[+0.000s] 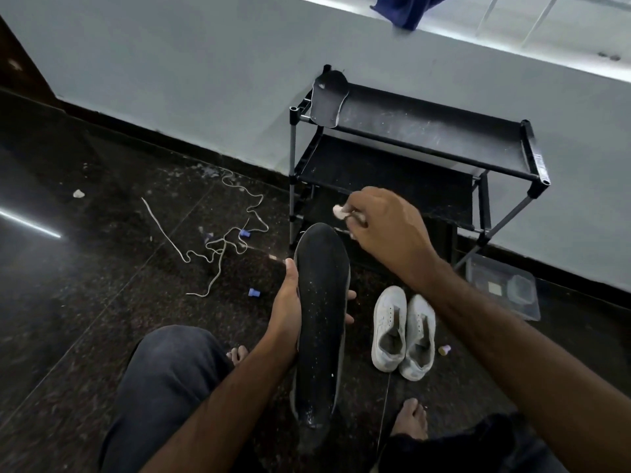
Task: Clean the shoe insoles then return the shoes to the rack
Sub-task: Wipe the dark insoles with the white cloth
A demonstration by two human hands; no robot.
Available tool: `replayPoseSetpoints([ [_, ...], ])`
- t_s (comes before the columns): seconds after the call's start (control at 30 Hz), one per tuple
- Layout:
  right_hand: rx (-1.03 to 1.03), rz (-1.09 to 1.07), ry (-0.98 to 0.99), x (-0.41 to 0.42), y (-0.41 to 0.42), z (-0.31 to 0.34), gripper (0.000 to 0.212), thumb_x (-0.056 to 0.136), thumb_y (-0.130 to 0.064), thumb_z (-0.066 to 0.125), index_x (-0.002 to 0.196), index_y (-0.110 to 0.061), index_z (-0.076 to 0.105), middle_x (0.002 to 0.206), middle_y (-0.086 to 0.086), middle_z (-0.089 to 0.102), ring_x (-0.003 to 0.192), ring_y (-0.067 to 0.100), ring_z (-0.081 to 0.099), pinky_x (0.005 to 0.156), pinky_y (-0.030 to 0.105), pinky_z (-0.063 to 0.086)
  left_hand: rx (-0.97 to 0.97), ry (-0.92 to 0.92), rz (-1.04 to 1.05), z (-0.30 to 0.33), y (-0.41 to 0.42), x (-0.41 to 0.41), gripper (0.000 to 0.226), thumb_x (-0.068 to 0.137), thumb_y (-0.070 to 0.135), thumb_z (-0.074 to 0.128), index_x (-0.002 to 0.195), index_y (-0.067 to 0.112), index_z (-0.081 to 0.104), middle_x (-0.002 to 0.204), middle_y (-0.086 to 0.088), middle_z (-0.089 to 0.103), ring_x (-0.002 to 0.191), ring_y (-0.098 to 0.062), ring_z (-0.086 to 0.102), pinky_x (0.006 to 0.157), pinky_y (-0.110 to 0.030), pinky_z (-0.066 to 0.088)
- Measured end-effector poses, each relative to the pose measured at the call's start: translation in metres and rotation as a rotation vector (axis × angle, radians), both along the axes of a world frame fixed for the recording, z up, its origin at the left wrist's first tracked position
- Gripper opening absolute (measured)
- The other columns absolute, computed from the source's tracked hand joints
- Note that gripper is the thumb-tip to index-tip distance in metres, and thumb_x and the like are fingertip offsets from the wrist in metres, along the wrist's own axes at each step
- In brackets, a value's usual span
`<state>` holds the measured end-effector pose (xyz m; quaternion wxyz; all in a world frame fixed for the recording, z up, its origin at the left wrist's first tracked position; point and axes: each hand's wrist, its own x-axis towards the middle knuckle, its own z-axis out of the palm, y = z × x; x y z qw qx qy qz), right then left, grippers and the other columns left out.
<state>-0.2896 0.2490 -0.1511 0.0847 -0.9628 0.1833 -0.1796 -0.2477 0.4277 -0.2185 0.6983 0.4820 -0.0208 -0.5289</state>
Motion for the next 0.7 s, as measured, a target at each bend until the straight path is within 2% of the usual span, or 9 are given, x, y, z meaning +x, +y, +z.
replayPoseSetpoints([
  [0.1,0.095,0.292,0.185,-0.008,0.035,-0.009,0.012,0.094,-0.022,0.062,0.104,-0.025,0.067,0.1,-0.01,0.062,0.094,0.004,0.052,0.083,0.024,0.046,0.005,-0.011,0.026,0.0,-0.002,-0.004,0.083,0.102,0.063,0.017,0.118,-0.001,0.068,0.092,-0.026,0.075,0.059,-0.034,0.071,0.054,-0.036,0.06],
  [0.17,0.045,0.48,0.32,-0.01,0.042,-0.018,0.011,0.095,-0.019,0.059,0.101,-0.023,0.067,0.097,-0.009,0.059,0.091,0.004,0.05,0.08,0.024,0.045,0.01,0.0,0.046,0.001,-0.001,-0.006,0.077,0.104,0.06,0.021,0.119,0.0,0.067,0.092,-0.026,0.075,0.063,-0.034,0.073,0.053,-0.038,0.061],
  [0.23,-0.019,0.404,0.308,-0.004,0.022,-0.021,0.01,0.095,-0.019,0.059,0.099,-0.023,0.067,0.094,-0.01,0.056,0.091,0.006,0.054,0.08,0.026,0.047,0.015,0.003,0.027,0.001,0.0,-0.005,0.079,0.104,0.06,0.019,0.12,-0.001,0.066,0.093,-0.026,0.075,0.066,-0.032,0.074,0.055,-0.038,0.062],
  [0.33,-0.117,0.073,0.263,0.0,-0.02,-0.013,0.009,0.094,-0.019,0.061,0.095,-0.018,0.07,0.092,-0.002,0.063,0.088,0.017,0.063,0.08,0.035,0.052,0.01,0.005,0.007,0.001,0.002,-0.003,0.085,0.103,0.062,0.015,0.121,-0.002,0.066,0.094,-0.028,0.074,0.06,-0.032,0.071,0.057,-0.036,0.061],
  [0.4,0.039,-0.036,0.131,-0.003,-0.031,-0.006,0.008,0.092,-0.018,0.064,0.096,-0.02,0.071,0.091,-0.003,0.064,0.083,0.011,0.061,0.076,0.031,0.052,0.007,-0.001,0.024,-0.001,0.001,0.0,0.085,0.102,0.064,0.016,0.119,-0.002,0.067,0.097,-0.03,0.073,0.058,-0.033,0.07,0.057,-0.037,0.061],
  [0.47,0.223,0.046,0.032,-0.005,-0.017,0.001,0.008,0.092,-0.019,0.066,0.097,-0.021,0.071,0.092,-0.007,0.065,0.082,0.006,0.06,0.075,0.025,0.051,0.007,0.012,0.047,-0.003,0.0,0.002,0.087,0.1,0.067,0.018,0.12,-0.001,0.068,0.103,-0.031,0.072,0.061,-0.035,0.071,0.057,-0.036,0.06],
  [0.53,0.277,0.223,0.129,-0.009,0.007,0.002,0.01,0.094,-0.021,0.064,0.101,-0.022,0.072,0.095,-0.008,0.065,0.087,0.005,0.059,0.077,0.022,0.048,0.01,0.011,0.067,-0.006,-0.002,0.002,0.085,0.099,0.069,0.02,0.114,0.005,0.074,0.108,-0.028,0.073,0.069,-0.037,0.073,0.063,-0.04,0.061],
  [0.63,0.075,0.414,0.386,-0.007,0.023,-0.011,0.015,0.097,-0.026,0.058,0.106,-0.025,0.071,0.1,-0.008,0.063,0.093,0.006,0.055,0.083,0.025,0.044,0.024,0.009,0.08,-0.006,-0.001,0.001,0.08,0.1,0.067,0.021,0.117,0.008,0.072,0.112,-0.025,0.073,0.085,-0.035,0.075,0.071,-0.045,0.06],
  [0.7,-0.148,0.323,0.381,0.004,0.005,-0.016,0.015,0.097,-0.026,0.058,0.104,-0.022,0.07,0.097,-0.005,0.063,0.089,0.01,0.056,0.078,0.026,0.041,0.026,-0.001,0.076,-0.007,0.0,0.002,0.081,0.101,0.066,0.02,0.12,0.004,0.069,0.11,-0.028,0.072,0.079,-0.034,0.075,0.067,-0.043,0.061],
])
